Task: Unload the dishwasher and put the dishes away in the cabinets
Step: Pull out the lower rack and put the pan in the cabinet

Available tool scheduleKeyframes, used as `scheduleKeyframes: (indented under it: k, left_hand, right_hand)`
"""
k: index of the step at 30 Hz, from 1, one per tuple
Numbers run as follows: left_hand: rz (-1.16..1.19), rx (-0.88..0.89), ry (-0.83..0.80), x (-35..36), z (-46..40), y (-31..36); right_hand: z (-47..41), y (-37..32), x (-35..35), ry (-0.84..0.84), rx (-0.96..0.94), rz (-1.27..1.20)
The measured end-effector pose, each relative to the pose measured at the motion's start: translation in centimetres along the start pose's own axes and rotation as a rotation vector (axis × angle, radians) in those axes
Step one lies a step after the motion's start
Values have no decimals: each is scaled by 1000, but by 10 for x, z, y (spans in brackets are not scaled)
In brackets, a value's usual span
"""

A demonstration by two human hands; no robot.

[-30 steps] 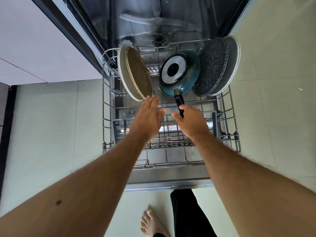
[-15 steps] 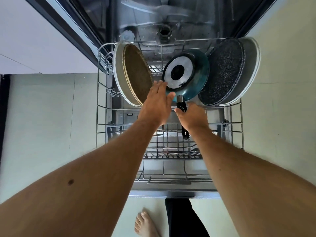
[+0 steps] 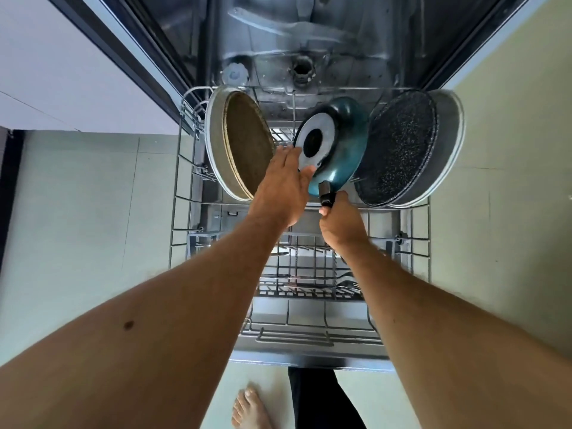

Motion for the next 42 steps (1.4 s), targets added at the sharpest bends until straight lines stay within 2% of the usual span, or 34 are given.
scheduleKeyframes:
  k: [8, 16, 25, 30, 36, 42]
  left_hand:
    - [23, 45, 42, -68, 14, 38]
    - [18, 141, 176, -198, 46, 78]
    - [1, 106, 328, -346, 142, 119]
    - [-29, 54, 326, -403, 198, 136]
    - [-24, -7, 356, -457, 267, 139]
    - [-123, 86, 412, -496, 301, 132]
  right_hand:
    - [48, -30, -56, -8, -113, 97]
    - [135, -81, -148, 38, -153, 51]
    - [269, -154, -232, 32, -290, 73]
    - [334, -177, -270, 37, -394, 165]
    - [404, -201, -303, 60, -417, 110]
    - [443, -231, -322, 76, -536, 83]
Point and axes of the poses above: each hand's wrist, its own z-axis away from the middle knuckle, its own x-axis out of the palm, y = z × x, the point moved 4 cm from there along -z, towards the middle knuckle, and after that the axes turned 15 degrees about y, right-handed, at the moved point
